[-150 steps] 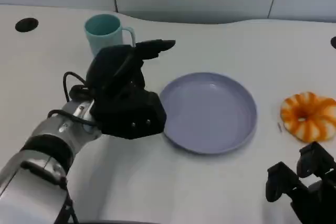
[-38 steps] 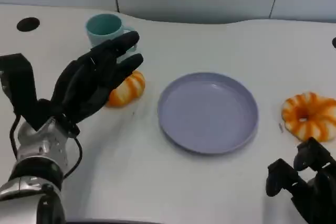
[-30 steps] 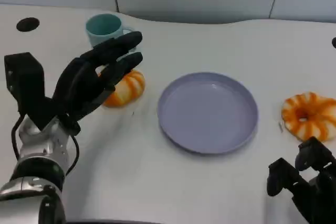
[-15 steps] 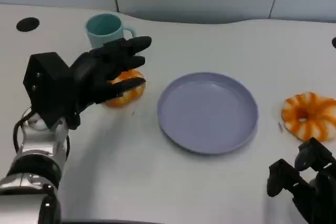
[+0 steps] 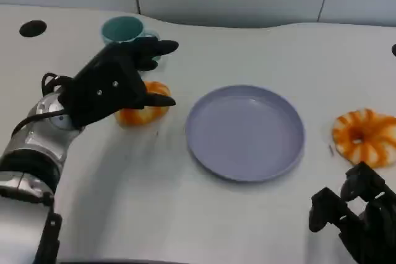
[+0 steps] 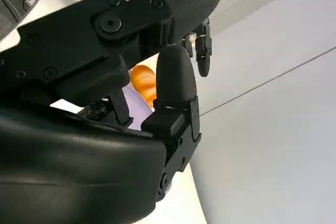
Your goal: Grasp the bread from the table and place it into the plate.
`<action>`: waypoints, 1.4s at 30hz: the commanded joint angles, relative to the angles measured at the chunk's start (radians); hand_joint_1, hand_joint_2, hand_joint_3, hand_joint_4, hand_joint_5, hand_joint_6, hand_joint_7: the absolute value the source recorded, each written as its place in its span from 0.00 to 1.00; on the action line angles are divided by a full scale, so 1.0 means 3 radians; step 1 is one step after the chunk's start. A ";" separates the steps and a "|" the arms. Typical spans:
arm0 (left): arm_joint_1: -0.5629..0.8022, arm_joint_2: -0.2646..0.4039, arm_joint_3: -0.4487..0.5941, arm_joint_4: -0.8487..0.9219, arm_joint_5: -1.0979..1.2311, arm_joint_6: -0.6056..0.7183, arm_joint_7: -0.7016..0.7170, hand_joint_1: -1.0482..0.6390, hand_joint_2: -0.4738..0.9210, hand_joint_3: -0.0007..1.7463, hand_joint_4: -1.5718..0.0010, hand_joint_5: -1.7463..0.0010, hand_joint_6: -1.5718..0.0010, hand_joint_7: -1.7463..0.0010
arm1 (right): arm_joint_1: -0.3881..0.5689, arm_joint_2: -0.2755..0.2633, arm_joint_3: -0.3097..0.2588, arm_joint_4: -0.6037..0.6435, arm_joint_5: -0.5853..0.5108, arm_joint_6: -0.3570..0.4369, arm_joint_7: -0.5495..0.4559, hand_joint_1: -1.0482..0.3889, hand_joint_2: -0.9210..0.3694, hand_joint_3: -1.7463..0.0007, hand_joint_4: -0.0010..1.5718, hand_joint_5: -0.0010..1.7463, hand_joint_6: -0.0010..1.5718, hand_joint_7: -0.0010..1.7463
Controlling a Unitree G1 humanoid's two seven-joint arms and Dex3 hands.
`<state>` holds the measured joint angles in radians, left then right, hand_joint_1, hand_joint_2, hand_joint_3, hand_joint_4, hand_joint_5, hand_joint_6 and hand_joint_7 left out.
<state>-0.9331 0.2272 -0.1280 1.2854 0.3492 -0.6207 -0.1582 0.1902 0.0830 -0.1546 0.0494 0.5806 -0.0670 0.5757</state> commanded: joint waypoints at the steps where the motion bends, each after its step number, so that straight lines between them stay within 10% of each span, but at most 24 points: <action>1: -0.0073 0.0054 -0.0150 0.0067 0.0153 0.0051 0.0190 0.22 0.85 0.00 0.77 0.79 0.70 0.99 | 0.0008 -0.0014 -0.0030 -0.0010 0.0040 -0.0010 0.0005 0.43 0.03 1.00 0.48 1.00 0.38 1.00; 42: -0.0343 0.0059 -0.1333 0.0297 0.1356 0.0981 0.1092 0.20 0.91 0.00 0.71 0.99 0.70 1.00 | 0.0234 0.0053 0.0053 -0.0239 0.0087 -0.0011 0.0059 0.42 0.04 1.00 0.49 1.00 0.41 1.00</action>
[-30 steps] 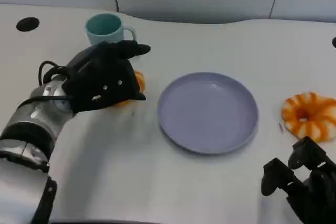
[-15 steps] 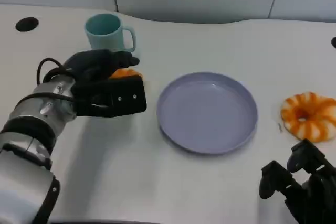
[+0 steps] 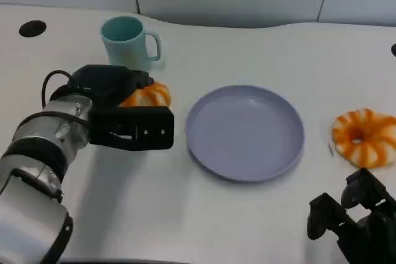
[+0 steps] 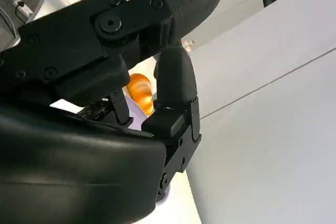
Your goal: Grasp the bread from the table and place it into the plate.
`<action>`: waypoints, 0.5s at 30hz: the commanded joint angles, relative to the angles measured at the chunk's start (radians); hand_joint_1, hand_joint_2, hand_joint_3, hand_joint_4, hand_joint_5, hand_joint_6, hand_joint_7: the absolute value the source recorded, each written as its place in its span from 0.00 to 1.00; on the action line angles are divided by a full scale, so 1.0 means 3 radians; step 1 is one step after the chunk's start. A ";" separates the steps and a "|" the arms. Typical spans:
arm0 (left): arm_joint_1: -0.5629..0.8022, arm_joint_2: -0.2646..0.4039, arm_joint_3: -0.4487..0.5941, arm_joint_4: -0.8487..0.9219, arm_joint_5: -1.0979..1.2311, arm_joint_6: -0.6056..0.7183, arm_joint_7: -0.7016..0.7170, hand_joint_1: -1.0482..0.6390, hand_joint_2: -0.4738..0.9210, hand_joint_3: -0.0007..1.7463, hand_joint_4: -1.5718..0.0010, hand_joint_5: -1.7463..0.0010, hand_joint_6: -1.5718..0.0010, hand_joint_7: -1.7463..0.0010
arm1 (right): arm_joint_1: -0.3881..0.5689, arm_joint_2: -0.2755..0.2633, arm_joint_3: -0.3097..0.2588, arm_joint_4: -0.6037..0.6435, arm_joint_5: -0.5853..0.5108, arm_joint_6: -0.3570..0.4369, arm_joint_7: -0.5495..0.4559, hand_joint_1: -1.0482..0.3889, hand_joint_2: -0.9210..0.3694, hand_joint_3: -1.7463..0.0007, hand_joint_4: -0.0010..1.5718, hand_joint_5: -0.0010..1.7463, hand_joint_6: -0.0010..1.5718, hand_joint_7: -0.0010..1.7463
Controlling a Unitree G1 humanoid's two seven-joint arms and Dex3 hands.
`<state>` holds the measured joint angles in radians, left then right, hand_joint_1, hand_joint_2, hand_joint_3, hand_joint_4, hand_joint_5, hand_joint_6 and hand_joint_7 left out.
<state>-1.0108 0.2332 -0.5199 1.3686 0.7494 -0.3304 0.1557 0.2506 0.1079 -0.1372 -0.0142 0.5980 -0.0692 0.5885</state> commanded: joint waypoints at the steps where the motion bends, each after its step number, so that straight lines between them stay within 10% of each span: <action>1: -0.0084 0.0039 -0.0026 0.0020 0.0023 0.0013 0.0046 0.20 0.91 0.00 0.71 0.99 0.70 1.00 | 0.0033 -0.0030 -0.0005 -0.0027 0.0029 -0.0004 0.0016 0.42 0.04 1.00 0.49 1.00 0.41 1.00; 15: -0.0060 -0.0026 -0.0225 0.0062 0.0200 0.0229 0.0057 0.17 0.95 0.00 0.71 1.00 0.73 1.00 | 0.0193 -0.0036 0.0052 -0.0209 0.0071 0.0048 -0.0008 0.40 0.05 1.00 0.50 1.00 0.41 1.00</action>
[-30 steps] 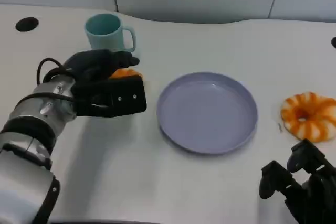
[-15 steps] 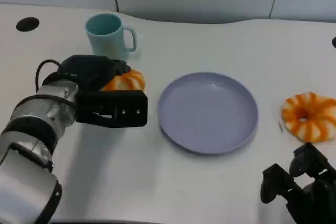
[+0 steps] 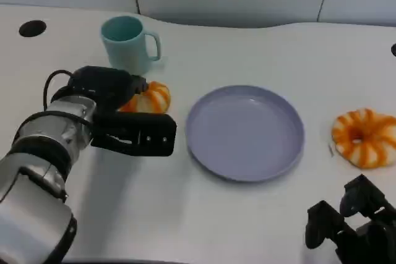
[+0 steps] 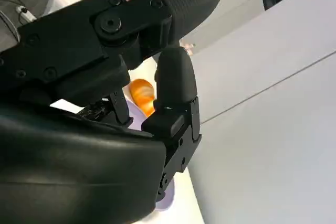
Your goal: Grasp the bread from the table and place it into the plate.
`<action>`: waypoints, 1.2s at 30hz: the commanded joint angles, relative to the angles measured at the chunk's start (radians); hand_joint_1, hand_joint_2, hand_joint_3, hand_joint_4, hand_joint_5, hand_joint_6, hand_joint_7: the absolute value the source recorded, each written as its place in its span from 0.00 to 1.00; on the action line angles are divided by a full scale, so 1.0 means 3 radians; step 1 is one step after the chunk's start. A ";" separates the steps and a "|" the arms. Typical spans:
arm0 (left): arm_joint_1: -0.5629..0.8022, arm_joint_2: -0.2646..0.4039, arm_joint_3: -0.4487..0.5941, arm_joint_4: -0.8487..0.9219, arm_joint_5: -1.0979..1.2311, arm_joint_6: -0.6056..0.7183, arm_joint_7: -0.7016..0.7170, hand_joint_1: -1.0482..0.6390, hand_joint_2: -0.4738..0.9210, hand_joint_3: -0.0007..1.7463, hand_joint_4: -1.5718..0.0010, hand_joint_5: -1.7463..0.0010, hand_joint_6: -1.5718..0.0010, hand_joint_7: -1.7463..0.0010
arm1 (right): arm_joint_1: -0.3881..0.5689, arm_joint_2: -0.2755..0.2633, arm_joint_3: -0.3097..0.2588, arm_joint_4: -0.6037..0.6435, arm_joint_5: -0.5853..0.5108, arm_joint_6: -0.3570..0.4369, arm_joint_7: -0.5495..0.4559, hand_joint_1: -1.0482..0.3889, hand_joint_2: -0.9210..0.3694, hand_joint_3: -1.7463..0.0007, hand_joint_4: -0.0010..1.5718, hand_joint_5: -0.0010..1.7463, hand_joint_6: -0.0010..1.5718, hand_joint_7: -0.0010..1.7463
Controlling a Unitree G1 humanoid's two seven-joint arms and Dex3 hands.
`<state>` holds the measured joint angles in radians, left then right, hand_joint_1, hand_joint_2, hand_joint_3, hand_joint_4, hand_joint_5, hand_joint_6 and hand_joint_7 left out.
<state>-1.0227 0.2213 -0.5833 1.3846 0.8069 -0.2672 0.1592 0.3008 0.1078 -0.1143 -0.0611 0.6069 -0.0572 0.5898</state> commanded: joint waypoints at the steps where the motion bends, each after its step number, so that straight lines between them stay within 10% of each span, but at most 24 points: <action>1: -0.0020 0.0013 -0.0015 0.0009 0.0007 0.0019 0.0045 0.17 0.95 0.00 0.71 1.00 0.73 1.00 | 0.0026 -0.0036 -0.0024 -0.0054 0.0041 0.0009 -0.0013 0.40 0.05 1.00 0.50 1.00 0.41 1.00; 28: 0.0024 -0.0053 -0.0047 0.0018 0.0026 0.0123 0.0138 0.19 0.93 0.00 0.70 0.99 0.73 1.00 | 0.0115 -0.0022 0.0002 -0.0140 0.0032 0.0019 -0.0043 0.40 0.05 1.00 0.50 1.00 0.42 1.00; 36: 0.0211 -0.0061 -0.0054 0.0023 0.0022 0.0267 0.0498 0.46 0.89 0.00 0.53 0.96 0.59 0.97 | 0.0250 0.0001 0.0082 -0.0263 0.0012 0.0023 -0.0073 0.41 0.03 1.00 0.49 1.00 0.41 1.00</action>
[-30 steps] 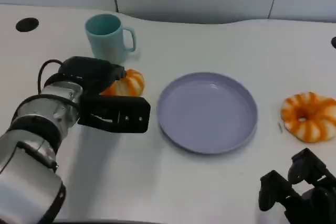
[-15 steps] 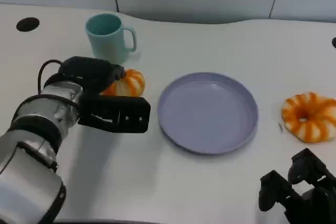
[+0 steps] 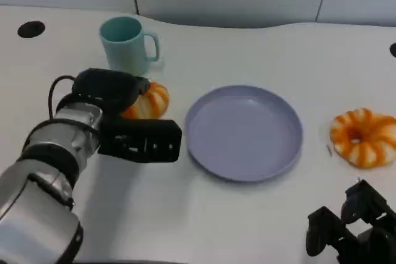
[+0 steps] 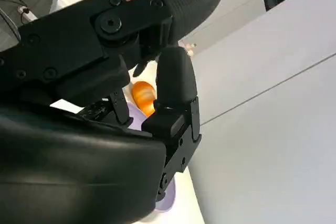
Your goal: Grasp the bread from the table and place it into the plate.
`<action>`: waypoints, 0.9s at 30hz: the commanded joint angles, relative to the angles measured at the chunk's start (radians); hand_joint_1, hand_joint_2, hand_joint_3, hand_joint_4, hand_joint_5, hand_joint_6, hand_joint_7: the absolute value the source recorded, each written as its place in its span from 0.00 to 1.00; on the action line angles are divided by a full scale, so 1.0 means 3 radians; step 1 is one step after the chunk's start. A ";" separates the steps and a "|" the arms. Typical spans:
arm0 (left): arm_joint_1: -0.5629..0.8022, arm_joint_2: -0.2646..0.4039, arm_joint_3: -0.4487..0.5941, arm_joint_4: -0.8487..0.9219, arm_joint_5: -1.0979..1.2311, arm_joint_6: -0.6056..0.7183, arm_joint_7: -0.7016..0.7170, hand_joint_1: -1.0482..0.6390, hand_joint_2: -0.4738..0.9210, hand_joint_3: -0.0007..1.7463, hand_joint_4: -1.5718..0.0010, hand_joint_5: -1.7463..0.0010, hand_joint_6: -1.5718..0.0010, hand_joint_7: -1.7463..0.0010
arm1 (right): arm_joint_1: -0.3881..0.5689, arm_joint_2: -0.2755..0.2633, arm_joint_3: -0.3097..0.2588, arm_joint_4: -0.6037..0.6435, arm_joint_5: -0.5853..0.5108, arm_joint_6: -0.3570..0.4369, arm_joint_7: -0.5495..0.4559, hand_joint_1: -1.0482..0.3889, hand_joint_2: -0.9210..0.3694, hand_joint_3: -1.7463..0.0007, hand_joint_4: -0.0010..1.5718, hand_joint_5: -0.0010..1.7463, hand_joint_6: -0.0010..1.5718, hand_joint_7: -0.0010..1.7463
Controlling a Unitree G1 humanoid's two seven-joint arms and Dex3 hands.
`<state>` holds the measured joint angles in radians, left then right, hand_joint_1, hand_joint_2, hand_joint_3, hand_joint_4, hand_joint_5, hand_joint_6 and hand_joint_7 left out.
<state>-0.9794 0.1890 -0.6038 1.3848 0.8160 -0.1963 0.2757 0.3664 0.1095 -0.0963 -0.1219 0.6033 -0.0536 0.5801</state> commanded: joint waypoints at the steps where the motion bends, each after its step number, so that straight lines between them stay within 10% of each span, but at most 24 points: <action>1: 0.0058 0.0047 -0.0031 0.0026 0.0035 0.0058 0.0096 0.48 0.89 0.00 0.50 0.96 0.55 0.96 | 0.0029 -0.0003 0.0030 -0.0071 0.0014 0.0008 -0.0059 0.41 0.04 1.00 0.49 1.00 0.41 1.00; 5: 0.0046 0.0043 -0.0123 0.0029 0.0107 0.0105 0.0080 0.48 0.91 0.00 0.44 0.98 0.41 0.97 | 0.0024 0.0000 0.0050 -0.0072 -0.0003 -0.0046 -0.0074 0.41 0.03 1.00 0.49 1.00 0.41 1.00; 27: 0.0053 0.0036 -0.0043 0.0020 0.0057 0.0098 0.0117 0.52 0.92 0.00 0.34 0.97 0.34 0.98 | 0.0049 -0.0015 0.0072 -0.0117 0.0026 0.0004 -0.0095 0.40 0.04 1.00 0.50 1.00 0.41 1.00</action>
<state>-0.9586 0.1884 -0.6243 1.3860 0.8416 -0.1717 0.2944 0.3709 0.1120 -0.0729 -0.1386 0.6022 -0.0555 0.5605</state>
